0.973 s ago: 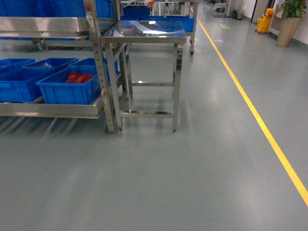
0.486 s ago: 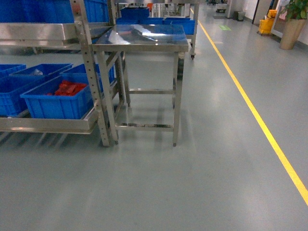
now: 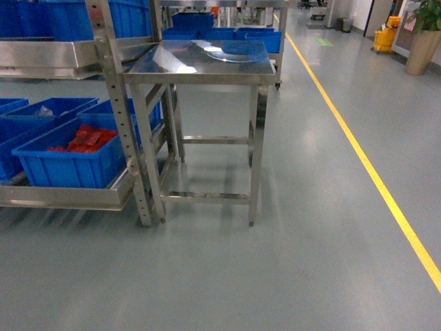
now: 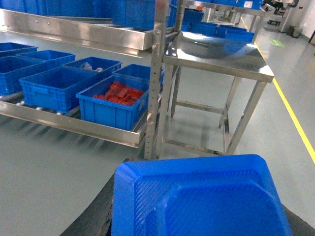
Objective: Pick blue part to blue bin on bottom shelf
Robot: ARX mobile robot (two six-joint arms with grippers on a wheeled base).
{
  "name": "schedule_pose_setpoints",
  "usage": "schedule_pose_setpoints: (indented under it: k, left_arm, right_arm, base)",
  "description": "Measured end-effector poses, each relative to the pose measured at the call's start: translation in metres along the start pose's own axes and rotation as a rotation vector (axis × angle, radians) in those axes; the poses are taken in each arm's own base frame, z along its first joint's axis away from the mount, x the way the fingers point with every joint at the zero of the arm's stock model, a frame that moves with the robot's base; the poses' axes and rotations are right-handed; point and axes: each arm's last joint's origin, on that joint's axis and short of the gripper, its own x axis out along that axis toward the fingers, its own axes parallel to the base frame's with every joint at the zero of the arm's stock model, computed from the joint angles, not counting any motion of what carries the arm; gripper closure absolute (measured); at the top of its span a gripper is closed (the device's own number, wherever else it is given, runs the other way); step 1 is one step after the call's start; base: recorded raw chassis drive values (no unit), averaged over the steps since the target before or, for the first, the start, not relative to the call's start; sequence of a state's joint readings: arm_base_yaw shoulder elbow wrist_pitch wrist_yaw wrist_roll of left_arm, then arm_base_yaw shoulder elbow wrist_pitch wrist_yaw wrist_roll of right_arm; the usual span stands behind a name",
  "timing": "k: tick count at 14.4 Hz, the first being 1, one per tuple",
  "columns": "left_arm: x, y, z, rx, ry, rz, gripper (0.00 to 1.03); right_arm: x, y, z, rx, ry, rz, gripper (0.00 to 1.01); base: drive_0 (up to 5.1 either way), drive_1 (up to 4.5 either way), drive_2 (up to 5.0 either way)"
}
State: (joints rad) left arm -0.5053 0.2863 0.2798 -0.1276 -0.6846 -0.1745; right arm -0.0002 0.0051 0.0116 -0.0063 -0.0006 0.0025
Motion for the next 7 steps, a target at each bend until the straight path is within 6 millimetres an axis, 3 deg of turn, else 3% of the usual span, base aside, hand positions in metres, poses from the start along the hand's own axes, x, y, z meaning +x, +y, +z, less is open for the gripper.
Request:
schedule_pose_setpoints:
  k: [7]
  left_arm:
    - [0.0, -0.0001, 0.0002, -0.001, -0.002, -0.001, 0.59]
  right_arm:
    - [0.0, 0.0, 0.0, 0.0, 0.0, 0.0, 0.03]
  base:
    - [-0.1, 4.26, -4.4]
